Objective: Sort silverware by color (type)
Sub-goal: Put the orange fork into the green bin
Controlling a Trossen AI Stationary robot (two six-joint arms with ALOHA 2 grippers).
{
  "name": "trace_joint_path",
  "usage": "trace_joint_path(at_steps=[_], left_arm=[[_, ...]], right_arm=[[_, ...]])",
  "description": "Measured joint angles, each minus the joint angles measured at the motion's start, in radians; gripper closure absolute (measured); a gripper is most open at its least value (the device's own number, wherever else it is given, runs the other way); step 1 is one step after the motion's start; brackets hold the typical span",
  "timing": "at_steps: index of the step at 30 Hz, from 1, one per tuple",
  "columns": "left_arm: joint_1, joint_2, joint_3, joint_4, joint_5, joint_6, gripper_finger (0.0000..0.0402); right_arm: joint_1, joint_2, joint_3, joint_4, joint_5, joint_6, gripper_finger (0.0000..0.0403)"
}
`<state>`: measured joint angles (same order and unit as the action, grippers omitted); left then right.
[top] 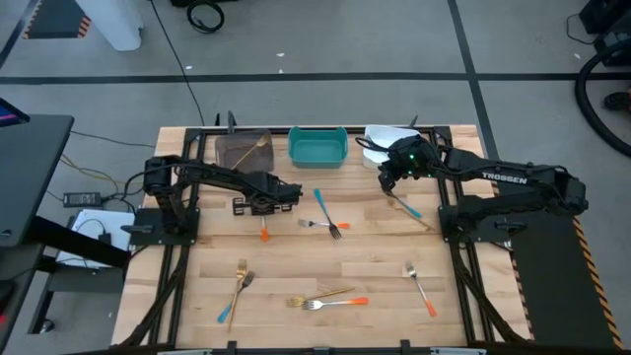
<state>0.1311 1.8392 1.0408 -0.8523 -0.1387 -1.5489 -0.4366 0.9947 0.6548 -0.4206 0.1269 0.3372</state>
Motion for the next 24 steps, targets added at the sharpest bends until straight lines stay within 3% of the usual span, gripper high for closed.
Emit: trace_joint_path(at_steps=[8,14,20,24], left_arm=[[-0.053,-0.115,0.016,-0.007,0.046,0.107,0.0387],[-0.087,-0.246,0.058,-0.002,-0.054,0.156,0.0388],[-0.055,-0.338,0.118,0.137,-0.312,0.553,0.0388],[0.035,-0.339,0.161,0.253,-0.361,0.864,0.0385]], right_arm=[[-0.016,0.0,0.0,0.0,0.002,0.0,0.0306],[-0.037,0.0,0.0,0.0,0.002,0.0,0.0306],[-0.046,0.0,0.0,0.055,0.003,0.0,0.0306],[-0.046,0.0,0.0,0.131,0.003,0.0,0.0306]])
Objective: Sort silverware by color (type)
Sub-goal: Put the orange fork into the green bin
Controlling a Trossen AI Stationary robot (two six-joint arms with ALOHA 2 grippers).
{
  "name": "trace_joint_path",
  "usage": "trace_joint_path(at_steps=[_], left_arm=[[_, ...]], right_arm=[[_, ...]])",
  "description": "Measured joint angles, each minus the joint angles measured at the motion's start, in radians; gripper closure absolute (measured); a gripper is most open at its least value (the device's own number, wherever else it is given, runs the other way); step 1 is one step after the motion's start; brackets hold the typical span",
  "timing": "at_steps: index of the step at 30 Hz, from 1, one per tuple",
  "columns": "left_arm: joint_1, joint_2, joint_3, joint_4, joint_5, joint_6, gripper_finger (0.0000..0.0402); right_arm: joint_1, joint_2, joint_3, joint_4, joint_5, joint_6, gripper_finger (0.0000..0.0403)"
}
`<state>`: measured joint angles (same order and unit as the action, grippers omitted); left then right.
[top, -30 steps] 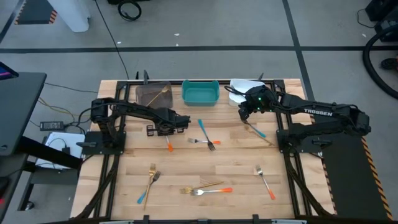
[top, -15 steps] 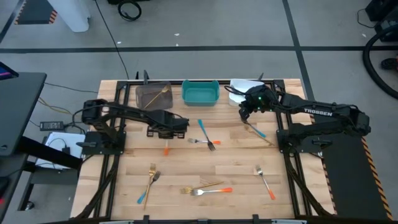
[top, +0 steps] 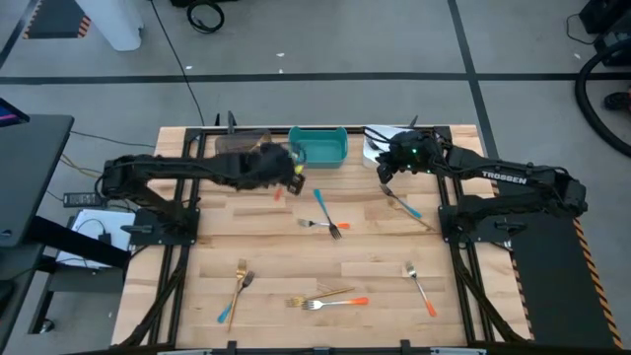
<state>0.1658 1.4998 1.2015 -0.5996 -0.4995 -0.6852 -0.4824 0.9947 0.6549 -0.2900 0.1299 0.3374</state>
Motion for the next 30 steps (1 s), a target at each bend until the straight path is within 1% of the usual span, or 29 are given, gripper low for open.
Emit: trace_joint_path(at_steps=[2,4,7,10,12,15,18,21,25,30], left_arm=[[0.056,0.003,0.005,0.118,0.0,0.155,0.0384],[0.114,0.005,0.003,0.201,0.001,0.296,0.0384],[0.207,0.008,0.002,0.318,0.041,0.457,0.0383],[0.295,0.008,0.002,0.405,0.117,0.584,0.0383],[0.349,0.008,0.002,0.46,0.189,0.644,0.0382],[0.409,0.026,0.003,0.532,0.309,0.695,0.0382],[0.441,0.063,0.002,0.56,0.398,0.705,0.0382],[0.454,0.111,0.002,0.562,0.451,0.708,0.0382],[0.451,0.178,0.001,0.611,0.516,0.744,0.0381],[0.439,0.244,0.001,0.666,0.535,0.75,0.0381]], right_arm=[[0.0,0.0,0.0,0.031,0.0,0.0,0.0306],[0.0,0.0,0.0,0.056,0.0,0.003,0.0306],[0.0,0.0,0.0,0.077,0.008,0.003,0.0306],[0.0,0.0,0.0,0.088,0.024,0.01,0.0306],[0.0,0.0,0.0,0.094,0.033,0.01,0.0306],[0.0,0.0,0.0,0.099,0.035,0.01,0.0306],[0.0,0.0,0.0,0.105,0.035,0.01,0.0306],[0.0,0.0,0.0,0.111,0.035,0.01,0.0306],[0.0,0.0,0.0,0.111,0.043,0.01,0.0306],[-0.004,0.0,0.0,0.111,0.062,0.01,0.0306]])
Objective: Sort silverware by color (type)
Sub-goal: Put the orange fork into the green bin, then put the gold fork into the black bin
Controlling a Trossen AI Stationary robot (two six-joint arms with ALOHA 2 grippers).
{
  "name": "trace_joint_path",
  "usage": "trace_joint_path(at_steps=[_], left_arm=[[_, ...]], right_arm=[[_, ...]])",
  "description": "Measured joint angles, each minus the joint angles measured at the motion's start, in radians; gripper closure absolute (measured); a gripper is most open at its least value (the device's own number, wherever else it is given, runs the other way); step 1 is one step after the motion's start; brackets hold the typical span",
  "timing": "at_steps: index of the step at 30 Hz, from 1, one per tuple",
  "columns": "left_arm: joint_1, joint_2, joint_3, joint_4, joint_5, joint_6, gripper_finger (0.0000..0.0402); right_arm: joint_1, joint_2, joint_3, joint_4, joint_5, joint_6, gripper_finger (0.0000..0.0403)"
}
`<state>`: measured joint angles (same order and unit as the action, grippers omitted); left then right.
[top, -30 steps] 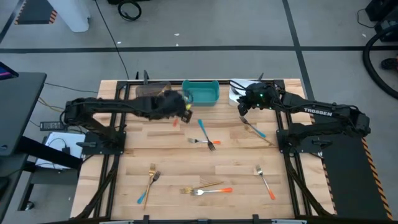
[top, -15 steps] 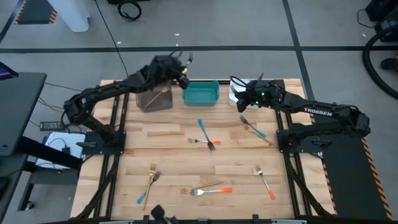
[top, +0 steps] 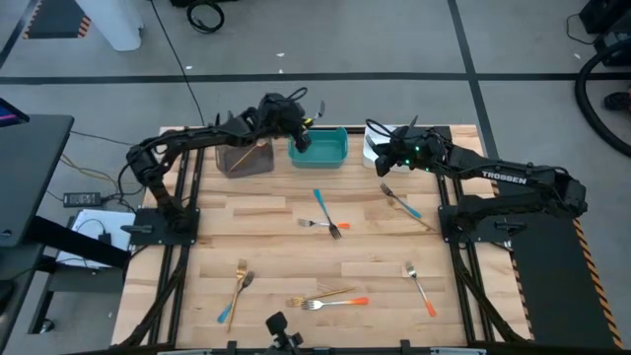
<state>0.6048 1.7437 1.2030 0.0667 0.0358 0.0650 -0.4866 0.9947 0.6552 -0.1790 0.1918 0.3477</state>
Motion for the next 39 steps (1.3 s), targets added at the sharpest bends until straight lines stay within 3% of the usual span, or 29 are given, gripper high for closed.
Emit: trace_joint_path(at_steps=[10,24,32,39], left_arm=[[0.002,0.077,0.0,0.002,0.039,0.056,0.0376],[-0.001,0.099,0.028,-0.033,0.042,0.051,0.03],[-0.021,0.076,0.233,-0.429,0.038,0.106,0.03],[-0.043,0.012,0.297,-0.717,0.038,0.071,0.0299]], right_arm=[[0.0,0.0,0.0,-0.001,0.002,0.0,0.0306],[0.0,0.0,0.0,-0.001,0.002,0.0,0.0306],[-0.001,0.0,0.0,-0.028,-0.001,-0.01,0.0306],[0.001,0.0,0.0,-0.302,-0.033,0.062,0.0306]])
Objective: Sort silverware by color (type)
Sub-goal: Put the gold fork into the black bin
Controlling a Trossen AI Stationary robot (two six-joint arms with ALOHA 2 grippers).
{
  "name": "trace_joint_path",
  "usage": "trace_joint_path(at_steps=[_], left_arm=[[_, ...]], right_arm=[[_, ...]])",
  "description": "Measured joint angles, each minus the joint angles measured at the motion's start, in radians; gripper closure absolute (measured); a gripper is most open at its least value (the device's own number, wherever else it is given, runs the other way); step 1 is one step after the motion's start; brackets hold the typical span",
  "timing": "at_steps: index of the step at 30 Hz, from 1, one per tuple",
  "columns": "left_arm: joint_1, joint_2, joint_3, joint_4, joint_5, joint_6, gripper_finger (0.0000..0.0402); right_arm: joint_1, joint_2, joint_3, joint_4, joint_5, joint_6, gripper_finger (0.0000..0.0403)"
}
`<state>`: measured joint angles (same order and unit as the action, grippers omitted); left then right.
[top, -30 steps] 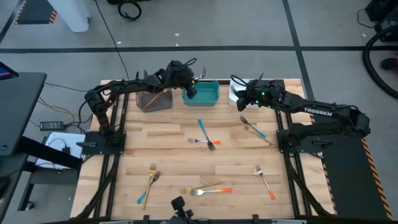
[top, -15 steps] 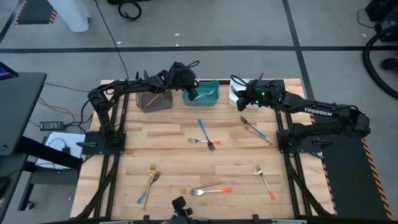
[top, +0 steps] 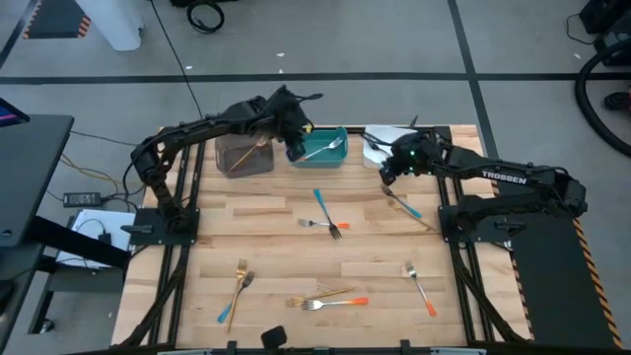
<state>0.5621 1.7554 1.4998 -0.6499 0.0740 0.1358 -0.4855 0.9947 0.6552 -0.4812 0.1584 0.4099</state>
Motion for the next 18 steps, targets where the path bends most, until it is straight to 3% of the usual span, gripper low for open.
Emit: trace_joint_path(at_steps=[6,11,18], left_arm=[[-0.032,-0.033,-0.001,-0.168,0.001,-0.123,0.0299],[-0.099,-0.031,-0.002,-0.21,0.002,-0.164,0.0299],[-0.191,-0.029,-0.002,-0.161,-0.02,-0.23,0.0299]], right_arm=[[0.008,0.0,0.0,-0.252,-0.122,0.109,0.0306],[0.048,0.0,0.0,-0.387,-0.25,0.11,0.0306],[0.129,0.0,0.0,-0.458,-0.258,0.038,0.0306]])
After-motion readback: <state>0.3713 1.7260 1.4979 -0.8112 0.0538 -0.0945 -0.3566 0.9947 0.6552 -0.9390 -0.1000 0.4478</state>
